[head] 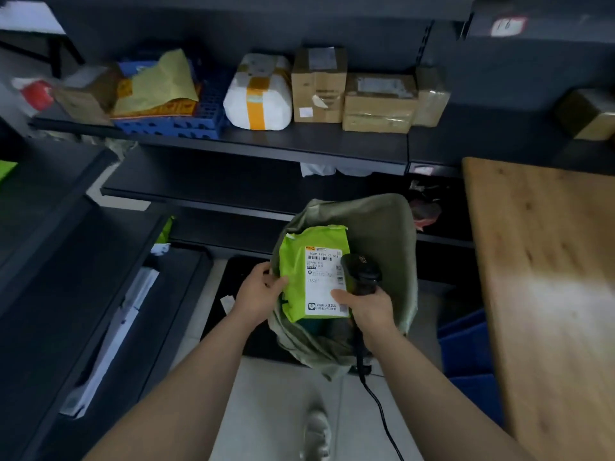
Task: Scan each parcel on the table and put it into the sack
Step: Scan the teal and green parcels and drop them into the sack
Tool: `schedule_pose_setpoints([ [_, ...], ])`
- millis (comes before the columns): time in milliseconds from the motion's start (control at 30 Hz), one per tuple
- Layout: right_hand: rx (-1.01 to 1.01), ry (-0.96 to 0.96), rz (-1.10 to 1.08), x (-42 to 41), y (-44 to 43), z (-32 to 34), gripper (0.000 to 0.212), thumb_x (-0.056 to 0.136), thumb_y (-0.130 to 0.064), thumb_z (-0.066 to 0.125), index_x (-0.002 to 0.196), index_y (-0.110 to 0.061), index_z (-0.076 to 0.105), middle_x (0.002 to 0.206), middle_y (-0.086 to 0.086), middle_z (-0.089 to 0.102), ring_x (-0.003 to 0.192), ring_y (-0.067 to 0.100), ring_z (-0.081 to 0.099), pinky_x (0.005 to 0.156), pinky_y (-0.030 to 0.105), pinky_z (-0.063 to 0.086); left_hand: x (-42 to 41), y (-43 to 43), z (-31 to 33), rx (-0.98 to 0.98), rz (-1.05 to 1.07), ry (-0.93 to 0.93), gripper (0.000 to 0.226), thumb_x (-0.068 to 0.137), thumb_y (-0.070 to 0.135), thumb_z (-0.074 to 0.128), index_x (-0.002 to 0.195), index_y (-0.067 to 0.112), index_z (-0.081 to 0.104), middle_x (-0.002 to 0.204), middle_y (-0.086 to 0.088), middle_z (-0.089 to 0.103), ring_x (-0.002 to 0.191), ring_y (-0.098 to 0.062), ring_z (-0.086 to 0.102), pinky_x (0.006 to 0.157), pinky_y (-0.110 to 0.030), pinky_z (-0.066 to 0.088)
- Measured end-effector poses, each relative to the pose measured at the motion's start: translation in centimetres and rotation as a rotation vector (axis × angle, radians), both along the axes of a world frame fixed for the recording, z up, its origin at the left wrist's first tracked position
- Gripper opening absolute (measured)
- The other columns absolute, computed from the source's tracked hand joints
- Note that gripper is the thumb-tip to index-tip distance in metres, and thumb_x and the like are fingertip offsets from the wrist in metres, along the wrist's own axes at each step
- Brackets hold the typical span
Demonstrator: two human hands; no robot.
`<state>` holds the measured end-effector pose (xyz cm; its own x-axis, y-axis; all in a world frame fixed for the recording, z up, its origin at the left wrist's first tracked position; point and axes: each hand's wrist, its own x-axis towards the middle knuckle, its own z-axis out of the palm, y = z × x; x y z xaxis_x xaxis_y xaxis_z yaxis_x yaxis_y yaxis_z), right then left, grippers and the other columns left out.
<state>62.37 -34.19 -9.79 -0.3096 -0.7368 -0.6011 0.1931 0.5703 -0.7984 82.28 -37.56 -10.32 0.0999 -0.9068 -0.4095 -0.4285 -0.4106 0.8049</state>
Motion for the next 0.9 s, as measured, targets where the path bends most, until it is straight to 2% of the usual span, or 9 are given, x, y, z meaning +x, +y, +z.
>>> schedule_pose_setpoints([
  [133, 0.086, 0.117, -0.045, 0.4, -4.8, -5.5, 0.049, 0.066, -0.008, 0.088, 0.107, -0.006, 0.061, 0.1, 0.01, 0.07, 0.087, 0.025, 0.069, 0.083, 0.041, 0.057, 1.8, -4.9, -5.3, 0.075, -0.051, -0.116, 0.062, 0.089, 0.023, 0.066, 0.143, 0.009, 0.039, 0.137, -0.016, 0.049, 0.125, -0.027, 0.05, 0.101, -0.032, 0.04],
  [200, 0.123, 0.168, -0.047, 0.7, -6.5, -8.3, 0.052, 0.063, -0.013, 0.09, 0.106, -0.006, 0.062, 0.101, 0.009, 0.071, 0.082, 0.021, 0.069, 0.078, 0.036, 0.057, 2.4, -6.7, -7.7, 0.119, -0.05, -0.152, 0.068, 0.089, 0.026, 0.067, 0.146, 0.01, 0.034, 0.143, -0.017, 0.043, 0.129, -0.027, 0.045, 0.104, -0.032, 0.038],
  [300, 0.191, 0.21, -0.043, 1.4, -8.5, -12.1, 0.064, 0.058, -0.019, 0.093, 0.112, -0.002, 0.063, 0.106, 0.013, 0.071, 0.092, 0.027, 0.07, 0.085, 0.044, 0.057, 2.7, -9.1, -11.1, 0.192, -0.057, -0.184, 0.077, 0.087, 0.034, 0.069, 0.149, 0.01, 0.029, 0.146, -0.017, 0.04, 0.133, -0.029, 0.042, 0.108, -0.037, 0.038],
  [400, 0.234, 0.274, -0.05, 2.1, -10.1, -15.0, 0.079, 0.053, -0.027, 0.094, 0.121, -0.007, 0.06, 0.112, 0.012, 0.07, 0.1, 0.029, 0.068, 0.088, 0.046, 0.056, 2.4, -11.3, -13.6, 0.217, -0.079, -0.204, 0.068, 0.083, 0.032, 0.073, 0.136, 0.001, 0.043, 0.13, -0.018, 0.058, 0.121, -0.032, 0.054, 0.099, -0.04, 0.045],
  [467, 0.255, 0.343, -0.04, 2.9, -11.1, -16.3, 0.085, 0.051, -0.034, 0.094, 0.124, -0.01, 0.058, 0.113, 0.01, 0.069, 0.102, 0.028, 0.067, 0.089, 0.043, 0.055, 2.4, -12.3, -14.8, 0.161, -0.077, -0.217, 0.036, 0.082, 0.025, 0.075, 0.104, 0.0, 0.06, 0.106, -0.02, 0.068, 0.104, -0.035, 0.063, 0.088, -0.042, 0.051],
  [533, 0.282, 0.415, -0.012, 3.7, -12.0, -17.0, 0.083, 0.05, -0.042, 0.093, 0.119, -0.01, 0.06, 0.112, 0.008, 0.07, 0.102, 0.026, 0.067, 0.086, 0.036, 0.055, 2.7, -12.8, -15.3, 0.119, -0.064, -0.17, 0.02, 0.082, 0.02, 0.074, 0.082, 0.004, 0.06, 0.088, -0.02, 0.068, 0.09, -0.037, 0.066, 0.081, -0.047, 0.055],
  [633, 0.303, 0.498, 0.012, 4.9, -13.2, -17.6, 0.075, 0.053, -0.046, 0.091, 0.114, -0.012, 0.06, 0.109, 0.007, 0.07, 0.1, 0.027, 0.067, 0.074, 0.027, 0.046, 3.6, -13.3, -15.4, 0.072, -0.051, -0.126, 0.018, 0.084, 0.019, 0.072, 0.082, 0.005, 0.062, 0.073, -0.008, 0.063, 0.077, -0.034, 0.066, 0.072, -0.051, 0.057],
  [700, 0.305, 0.52, 0.025, 5.5, -13.8, -18.2, 0.074, 0.056, -0.045, 0.09, 0.115, -0.012, 0.059, 0.111, 0.007, 0.069, 0.102, 0.027, 0.066, 0.077, 0.029, 0.048, 4.2, -13.6, -15.3, 0.055, -0.018, -0.075, 0.016, 0.084, 0.018, 0.072, 0.075, 0.013, 0.06, 0.066, -0.002, 0.059, 0.067, -0.029, 0.064, 0.067, -0.051, 0.058],
  [900, 0.317, 0.526, 0.033, 6.0, -13.6, -19.1, 0.068, 0.058, -0.04, 0.09, 0.114, -0.012, 0.063, 0.112, 0.009, 0.07, 0.101, 0.026, 0.067, 0.074, 0.026, 0.046, 4.8, -13.4, -15.3, 0.087, -0.039, -0.001, 0.019, 0.086, 0.015, 0.07, 0.074, 0.013, 0.056, 0.066, -0.005, 0.056, 0.059, -0.019, 0.058, 0.062, -0.042, 0.06],
])
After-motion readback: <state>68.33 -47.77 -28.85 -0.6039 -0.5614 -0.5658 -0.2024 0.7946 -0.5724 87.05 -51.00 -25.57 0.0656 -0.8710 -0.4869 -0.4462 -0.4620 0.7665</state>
